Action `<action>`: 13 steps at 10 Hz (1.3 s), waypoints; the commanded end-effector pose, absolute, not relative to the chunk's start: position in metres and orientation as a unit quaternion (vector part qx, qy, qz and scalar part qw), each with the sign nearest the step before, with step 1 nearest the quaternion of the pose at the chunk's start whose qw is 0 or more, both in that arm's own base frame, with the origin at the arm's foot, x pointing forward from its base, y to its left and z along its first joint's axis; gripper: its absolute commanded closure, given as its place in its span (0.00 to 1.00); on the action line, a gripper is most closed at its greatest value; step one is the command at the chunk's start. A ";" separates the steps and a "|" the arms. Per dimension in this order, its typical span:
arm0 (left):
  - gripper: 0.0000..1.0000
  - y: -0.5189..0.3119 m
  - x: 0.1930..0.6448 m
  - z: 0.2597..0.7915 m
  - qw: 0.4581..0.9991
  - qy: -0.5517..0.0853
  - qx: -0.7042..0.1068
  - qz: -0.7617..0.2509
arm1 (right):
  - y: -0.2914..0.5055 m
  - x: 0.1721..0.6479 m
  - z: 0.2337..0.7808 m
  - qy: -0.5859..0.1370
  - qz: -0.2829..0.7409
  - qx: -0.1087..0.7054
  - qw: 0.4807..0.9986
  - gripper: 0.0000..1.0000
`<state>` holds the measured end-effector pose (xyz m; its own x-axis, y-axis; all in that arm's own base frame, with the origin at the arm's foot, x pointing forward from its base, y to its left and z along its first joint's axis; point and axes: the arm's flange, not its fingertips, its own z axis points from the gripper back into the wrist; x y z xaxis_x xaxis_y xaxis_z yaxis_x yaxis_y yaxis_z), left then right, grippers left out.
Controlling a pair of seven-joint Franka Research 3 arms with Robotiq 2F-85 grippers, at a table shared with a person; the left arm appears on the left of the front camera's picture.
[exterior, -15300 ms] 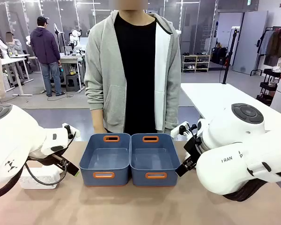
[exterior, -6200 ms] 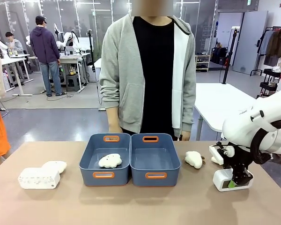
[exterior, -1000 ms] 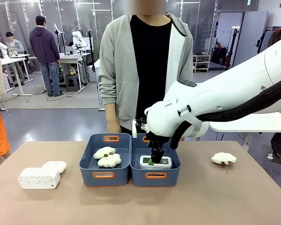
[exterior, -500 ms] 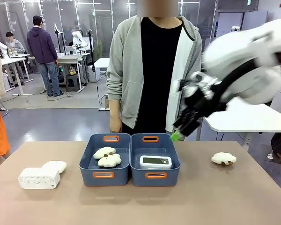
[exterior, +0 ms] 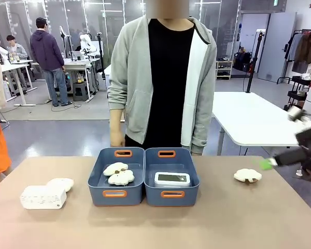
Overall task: Sort the digital clocks into the basket.
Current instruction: Pick up the Digital clock from the table and place it into the empty Plastic storage basket.
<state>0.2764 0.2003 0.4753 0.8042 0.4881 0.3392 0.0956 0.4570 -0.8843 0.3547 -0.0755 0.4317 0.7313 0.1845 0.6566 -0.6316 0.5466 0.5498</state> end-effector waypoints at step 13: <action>0.00 0.202 0.279 0.476 0.796 -0.298 -0.514 0.112 | -0.178 0.297 0.394 -0.302 0.086 0.481 0.818 0.00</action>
<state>0.2763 0.2003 0.4755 0.8043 0.4878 0.3393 0.0960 0.4568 -0.8844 0.2966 -0.1786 0.3922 0.8105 -0.1446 0.5677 -0.4268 0.5179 0.7413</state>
